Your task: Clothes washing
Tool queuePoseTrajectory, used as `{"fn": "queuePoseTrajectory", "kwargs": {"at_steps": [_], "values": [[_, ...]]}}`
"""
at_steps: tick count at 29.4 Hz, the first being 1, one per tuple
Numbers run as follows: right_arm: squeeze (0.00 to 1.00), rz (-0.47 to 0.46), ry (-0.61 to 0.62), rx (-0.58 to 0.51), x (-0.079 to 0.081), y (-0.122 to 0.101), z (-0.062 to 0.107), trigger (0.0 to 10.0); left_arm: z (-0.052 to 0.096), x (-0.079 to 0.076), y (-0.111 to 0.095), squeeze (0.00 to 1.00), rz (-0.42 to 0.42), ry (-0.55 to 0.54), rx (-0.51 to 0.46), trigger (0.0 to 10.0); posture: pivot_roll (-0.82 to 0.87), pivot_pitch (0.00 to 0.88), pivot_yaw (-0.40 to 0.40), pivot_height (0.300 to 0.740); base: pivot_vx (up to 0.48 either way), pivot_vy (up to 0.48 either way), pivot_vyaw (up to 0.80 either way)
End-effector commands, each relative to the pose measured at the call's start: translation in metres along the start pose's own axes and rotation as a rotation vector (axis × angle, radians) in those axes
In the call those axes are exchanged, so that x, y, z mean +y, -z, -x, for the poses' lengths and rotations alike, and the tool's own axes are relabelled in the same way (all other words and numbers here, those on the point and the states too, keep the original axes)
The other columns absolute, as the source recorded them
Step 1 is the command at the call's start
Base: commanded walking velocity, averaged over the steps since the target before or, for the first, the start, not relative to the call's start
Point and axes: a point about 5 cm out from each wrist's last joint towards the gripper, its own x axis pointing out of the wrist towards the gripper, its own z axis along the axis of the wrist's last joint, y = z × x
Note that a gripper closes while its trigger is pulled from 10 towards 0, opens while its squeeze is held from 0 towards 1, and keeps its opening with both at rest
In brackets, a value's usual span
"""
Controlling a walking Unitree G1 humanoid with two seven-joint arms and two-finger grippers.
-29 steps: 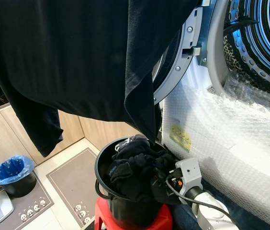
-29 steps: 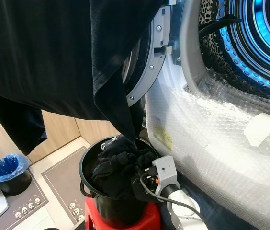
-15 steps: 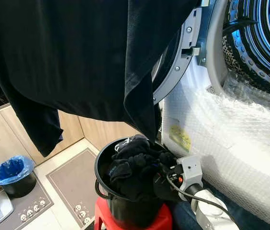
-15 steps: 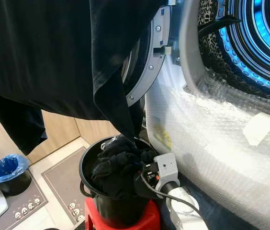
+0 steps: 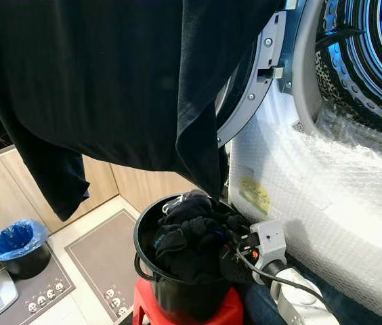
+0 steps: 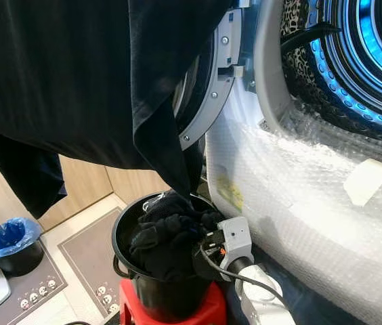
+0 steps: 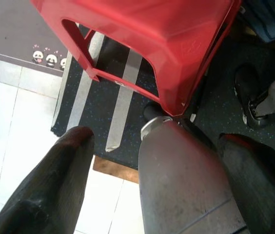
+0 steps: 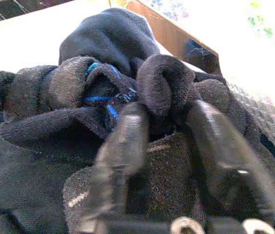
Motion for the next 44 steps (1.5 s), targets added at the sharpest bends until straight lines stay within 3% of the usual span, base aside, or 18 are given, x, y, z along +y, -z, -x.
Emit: {"fn": "queuePoseTrajectory", "kwargs": {"at_steps": [1, 21, 22, 23, 24, 37, 44], "values": [[1.0, -0.002, 0.013, -0.016, 0.0, -0.006, -0.002, 10.0, 0.0, 0.002, 0.0, 0.0, -0.007, 0.002, 0.005, 10.0, -0.12, 0.0, 0.027, 0.74, 0.0, 0.0, 0.0], [1.0, -0.037, 0.076, -0.018, 0.002, -0.008, -0.006, 10.0, 0.0, 0.003, 0.001, 0.0, -0.007, 0.002, 0.008, 10.0, -0.12, 0.0, 0.028, 0.74, 0.0, 0.0, 0.0], [0.0, -0.057, 0.096, -0.007, 0.006, -0.006, -0.009, 10.0, 0.001, 0.004, 0.004, 0.0, -0.003, -0.003, 0.015, 10.0, -0.11, 0.0, 0.035, 0.74, 0.0, 0.0, 0.0], [0.0, -0.075, 0.122, 0.0, 0.009, -0.005, -0.011, 8.9, 0.001, 0.006, 0.005, 0.0, 0.001, -0.007, 0.019, 10.0, -0.11, 0.0, 0.036, 0.74, 0.0, 0.0, 0.0], [0.0, -0.087, 0.152, 0.006, 0.01, -0.004, -0.013, 0.0, 0.002, 0.006, 0.006, 0.0, 0.004, -0.01, 0.023, 10.0, -0.11, 0.0, 0.037, 0.74, 0.0, 0.0, 0.0], [0.0, -0.109, 0.212, -0.011, 0.008, -0.007, -0.017, 0.0, 0.001, 0.007, 0.004, 0.0, 0.002, -0.013, 0.023, 10.0, -0.12, 0.0, 0.042, 0.74, 0.0, 0.0, 0.0], [0.0, -0.115, 0.181, -0.02, 0.009, -0.009, -0.018, 0.0, 0.001, 0.007, 0.003, 0.0, 0.001, -0.012, 0.02, 10.0, -0.12, 0.0, 0.043, 0.74, 0.0, 0.0, 0.0]]}}
